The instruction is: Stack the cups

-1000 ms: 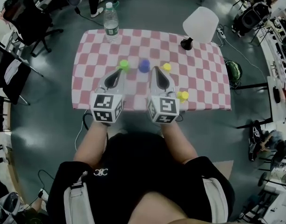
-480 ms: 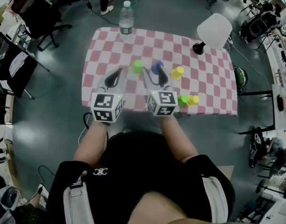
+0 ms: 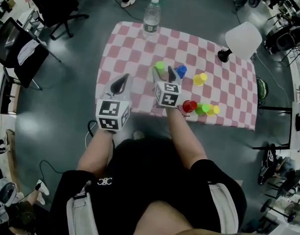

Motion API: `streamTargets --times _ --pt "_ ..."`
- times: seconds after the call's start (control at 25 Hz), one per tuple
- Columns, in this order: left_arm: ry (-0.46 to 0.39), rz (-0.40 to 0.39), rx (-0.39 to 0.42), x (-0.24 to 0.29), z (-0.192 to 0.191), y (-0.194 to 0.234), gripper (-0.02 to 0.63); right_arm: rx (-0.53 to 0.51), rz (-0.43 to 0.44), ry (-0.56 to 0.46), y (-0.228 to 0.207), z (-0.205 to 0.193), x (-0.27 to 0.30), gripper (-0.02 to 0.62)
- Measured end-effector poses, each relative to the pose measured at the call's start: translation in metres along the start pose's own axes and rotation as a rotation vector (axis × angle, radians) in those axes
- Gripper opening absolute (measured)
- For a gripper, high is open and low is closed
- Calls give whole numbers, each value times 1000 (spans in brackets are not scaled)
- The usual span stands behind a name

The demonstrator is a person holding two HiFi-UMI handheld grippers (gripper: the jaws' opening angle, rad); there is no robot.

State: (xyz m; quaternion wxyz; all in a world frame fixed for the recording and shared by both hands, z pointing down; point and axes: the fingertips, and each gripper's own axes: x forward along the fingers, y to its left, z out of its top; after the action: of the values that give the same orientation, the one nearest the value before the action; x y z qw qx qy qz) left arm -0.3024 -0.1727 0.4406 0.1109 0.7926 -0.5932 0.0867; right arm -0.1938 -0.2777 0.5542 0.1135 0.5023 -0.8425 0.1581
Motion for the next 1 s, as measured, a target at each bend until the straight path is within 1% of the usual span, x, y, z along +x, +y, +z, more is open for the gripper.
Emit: streamTargets --times 0.2,0.52,0.76,0.88,1.0 --pt "25 28 -13 -7 -12 12 -2 -29 -46 91 -14 -35 27 265" --pt "71 42 -23 -10 -27 22 -2 3 -80 202 -30 -69 52 265" --pt "102 46 -27 -12 -36 26 -2 3 -110 244 -39 -82 65 264" --pt "107 44 -29 -13 -38 25 -2 -3 -124 234 -40 -80 63 201" --pt "102 41 -31 -12 -36 24 -2 -12 -114 207 -35 -69 56 201"
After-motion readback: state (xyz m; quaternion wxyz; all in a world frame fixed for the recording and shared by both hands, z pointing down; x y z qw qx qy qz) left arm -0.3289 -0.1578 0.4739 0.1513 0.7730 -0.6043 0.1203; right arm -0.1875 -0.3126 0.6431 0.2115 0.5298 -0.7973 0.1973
